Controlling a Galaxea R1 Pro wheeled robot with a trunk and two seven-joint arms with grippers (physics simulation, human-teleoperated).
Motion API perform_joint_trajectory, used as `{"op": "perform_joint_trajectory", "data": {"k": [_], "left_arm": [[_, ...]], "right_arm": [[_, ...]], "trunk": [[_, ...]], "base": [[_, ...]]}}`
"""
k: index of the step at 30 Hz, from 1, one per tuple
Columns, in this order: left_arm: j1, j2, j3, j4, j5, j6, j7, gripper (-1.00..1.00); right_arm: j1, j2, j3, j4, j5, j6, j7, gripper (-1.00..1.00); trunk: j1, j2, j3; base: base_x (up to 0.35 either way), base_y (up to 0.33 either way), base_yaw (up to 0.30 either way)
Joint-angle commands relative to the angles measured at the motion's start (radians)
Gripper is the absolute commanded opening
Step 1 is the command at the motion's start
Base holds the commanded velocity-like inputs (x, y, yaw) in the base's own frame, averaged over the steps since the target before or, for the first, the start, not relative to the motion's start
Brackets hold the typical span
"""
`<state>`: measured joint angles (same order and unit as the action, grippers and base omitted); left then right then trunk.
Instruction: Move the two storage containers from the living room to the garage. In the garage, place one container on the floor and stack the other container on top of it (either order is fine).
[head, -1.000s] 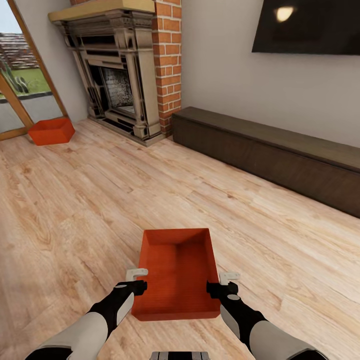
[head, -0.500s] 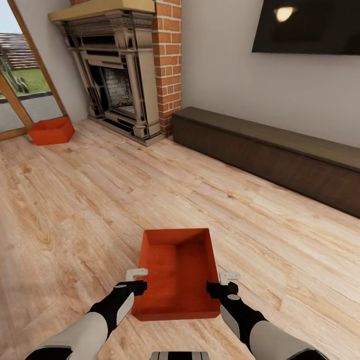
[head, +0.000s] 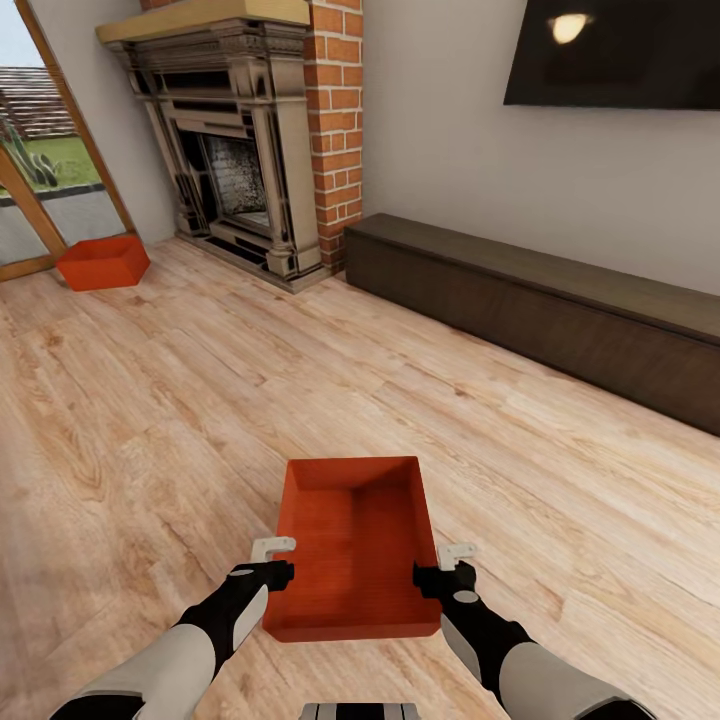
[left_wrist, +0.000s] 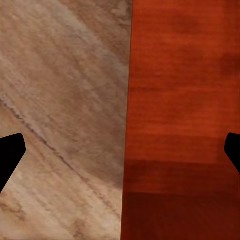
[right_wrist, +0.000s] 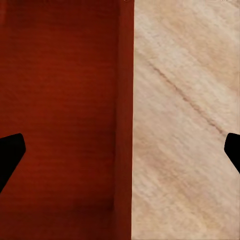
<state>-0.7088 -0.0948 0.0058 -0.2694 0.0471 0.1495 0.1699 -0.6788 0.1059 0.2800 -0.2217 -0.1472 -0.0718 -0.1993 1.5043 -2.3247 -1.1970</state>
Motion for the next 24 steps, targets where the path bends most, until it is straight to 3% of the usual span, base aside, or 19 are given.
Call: {"op": "perform_joint_trajectory", "data": {"k": [1,8,20,24], "left_arm": [[0.0,0.0,0.0,-0.002,0.005,0.005,0.003,1.0],[0.0,0.0,0.0,-0.002,0.005,0.005,0.003,1.0],[0.0,0.0,0.0,-0.002,0.005,0.005,0.003,1.0],[0.0,0.0,0.0,-0.002,0.005,0.005,0.003,1.0]], "right_arm": [[-0.001,0.0,0.009,0.001,-0.009,-0.006,-0.005,1.0],[-0.001,0.001,0.008,0.002,-0.009,-0.008,-0.005,1.0],[-0.001,0.001,0.007,0.002,-0.009,-0.013,-0.005,1.0],[-0.001,0.001,0.007,0.002,-0.009,-0.013,-0.005,1.0]], "trunk": [[0.0,0.0,-0.001],[0.0,0.0,-0.001],[0.046,-0.084,-0.038],[0.046,-0.084,-0.038]], "base": [[0.0,0.0,0.0],[0.0,0.0,0.0],[0.0,0.0,0.0],[0.0,0.0,0.0]]}}
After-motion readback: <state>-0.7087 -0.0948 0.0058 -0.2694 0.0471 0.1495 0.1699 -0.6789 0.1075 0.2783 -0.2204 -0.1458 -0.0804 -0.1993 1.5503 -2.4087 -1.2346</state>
